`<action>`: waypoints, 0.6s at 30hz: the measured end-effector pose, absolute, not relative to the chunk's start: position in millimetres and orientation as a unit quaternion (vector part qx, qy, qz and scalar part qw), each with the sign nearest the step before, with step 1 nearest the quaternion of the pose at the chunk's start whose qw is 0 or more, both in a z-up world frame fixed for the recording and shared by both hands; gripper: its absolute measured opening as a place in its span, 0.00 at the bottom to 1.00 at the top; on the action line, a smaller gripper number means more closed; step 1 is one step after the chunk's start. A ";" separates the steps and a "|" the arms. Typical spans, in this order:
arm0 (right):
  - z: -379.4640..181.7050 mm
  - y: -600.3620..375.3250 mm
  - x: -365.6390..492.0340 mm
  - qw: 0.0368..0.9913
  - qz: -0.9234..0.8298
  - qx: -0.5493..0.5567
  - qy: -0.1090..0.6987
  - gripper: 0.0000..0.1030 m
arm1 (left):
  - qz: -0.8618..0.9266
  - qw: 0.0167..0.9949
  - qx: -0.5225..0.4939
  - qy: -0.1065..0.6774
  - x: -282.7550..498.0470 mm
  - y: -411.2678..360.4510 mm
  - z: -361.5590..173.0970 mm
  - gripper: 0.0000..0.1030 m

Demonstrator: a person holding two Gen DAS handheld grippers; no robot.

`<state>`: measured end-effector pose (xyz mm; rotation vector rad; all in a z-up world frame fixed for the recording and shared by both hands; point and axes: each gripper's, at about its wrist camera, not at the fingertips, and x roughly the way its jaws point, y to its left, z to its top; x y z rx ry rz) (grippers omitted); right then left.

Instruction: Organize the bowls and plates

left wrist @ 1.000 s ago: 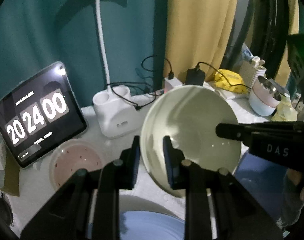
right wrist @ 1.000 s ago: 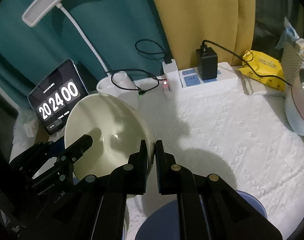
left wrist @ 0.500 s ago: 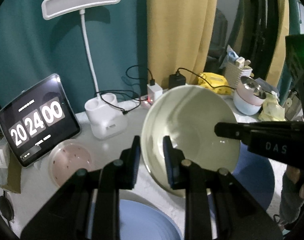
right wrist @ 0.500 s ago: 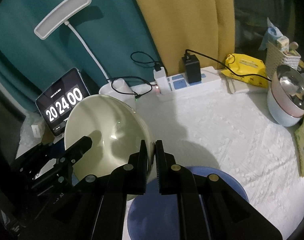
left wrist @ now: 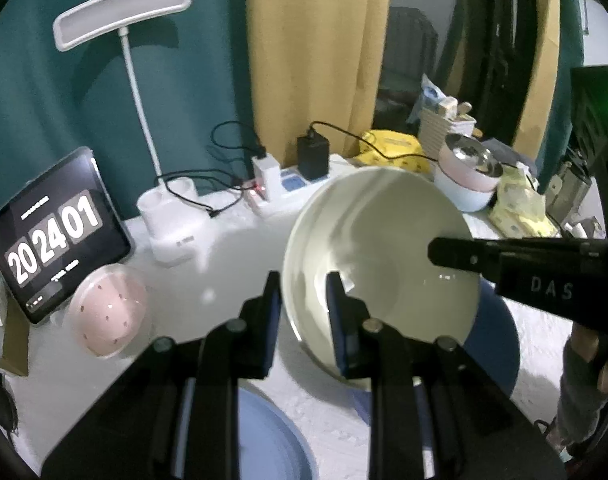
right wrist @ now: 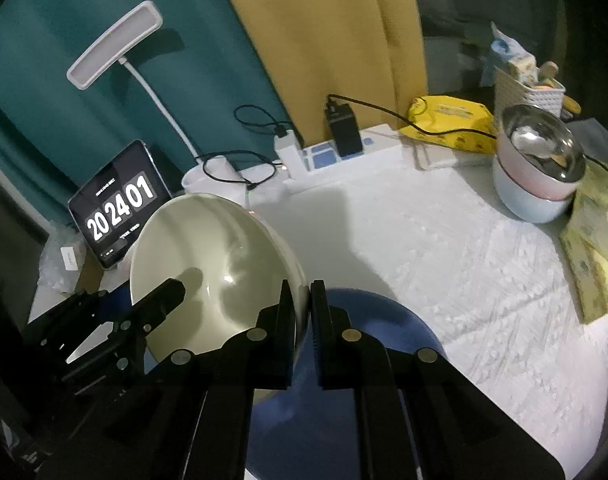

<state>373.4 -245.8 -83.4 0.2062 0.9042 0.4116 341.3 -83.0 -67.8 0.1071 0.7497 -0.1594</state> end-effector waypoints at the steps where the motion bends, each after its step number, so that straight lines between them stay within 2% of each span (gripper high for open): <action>1: -84.9 -248.9 372.0 0.874 0.195 0.100 0.434 0.08 | -0.079 0.925 0.053 0.367 340.2 -86.2 -69.2 0.22; 18: -105.2 -290.9 343.5 0.871 0.177 0.115 0.444 0.08 | -0.103 0.916 0.077 0.380 322.2 -131.0 -87.8 0.22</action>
